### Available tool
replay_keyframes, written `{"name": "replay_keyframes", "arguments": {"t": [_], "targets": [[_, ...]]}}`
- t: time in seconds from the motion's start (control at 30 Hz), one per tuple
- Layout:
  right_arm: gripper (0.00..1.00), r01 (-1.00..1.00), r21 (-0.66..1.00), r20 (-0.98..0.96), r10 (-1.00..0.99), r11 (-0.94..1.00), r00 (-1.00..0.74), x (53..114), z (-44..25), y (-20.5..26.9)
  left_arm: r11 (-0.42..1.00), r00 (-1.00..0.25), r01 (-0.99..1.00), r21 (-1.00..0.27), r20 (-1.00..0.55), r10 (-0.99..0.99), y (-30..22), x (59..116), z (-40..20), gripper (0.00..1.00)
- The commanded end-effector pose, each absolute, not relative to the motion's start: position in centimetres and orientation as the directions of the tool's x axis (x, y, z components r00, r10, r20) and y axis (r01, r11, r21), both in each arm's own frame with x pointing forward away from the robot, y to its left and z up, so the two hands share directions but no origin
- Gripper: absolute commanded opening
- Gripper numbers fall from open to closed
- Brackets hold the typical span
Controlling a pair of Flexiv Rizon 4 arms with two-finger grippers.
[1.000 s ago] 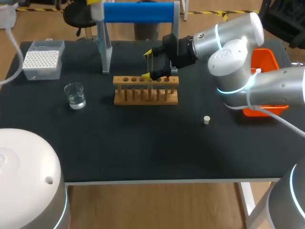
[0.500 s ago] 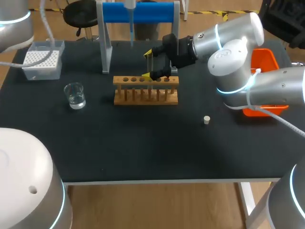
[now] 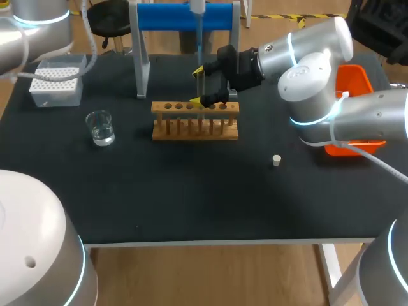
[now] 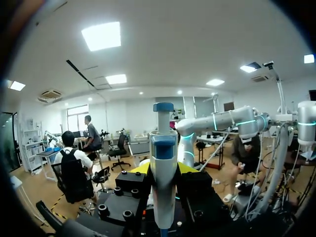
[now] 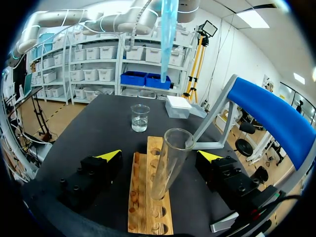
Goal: Invert the test tube, pick up the pipette, mount the tip to pipette, aspirate from beaker and dispense into the tube, eject the tip, return the pipette, and cap with the stopper.
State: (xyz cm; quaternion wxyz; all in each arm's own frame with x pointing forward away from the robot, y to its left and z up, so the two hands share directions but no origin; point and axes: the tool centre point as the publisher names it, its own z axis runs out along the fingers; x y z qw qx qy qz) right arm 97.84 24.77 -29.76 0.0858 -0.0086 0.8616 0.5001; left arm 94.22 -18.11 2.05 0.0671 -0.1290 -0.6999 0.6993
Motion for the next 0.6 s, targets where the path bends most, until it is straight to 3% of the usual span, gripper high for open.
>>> {"name": "replay_keyframes", "arguments": {"t": [0.03,0.6], "targets": [[1.00,-0.100,0.860,-0.155,0.069,0.500,-0.986,97.9,-29.7,24.7,-0.014,-0.952,0.077,-0.997,-0.077,0.295,-18.4,94.8,1.7,0.00],[1.00,-0.100,0.860,-0.155,0.069,0.500,-0.986,97.9,-29.7,24.7,0.003,-0.954,0.062,-0.998,-0.058,0.294,-18.3,95.6,0.5,0.00]]}}
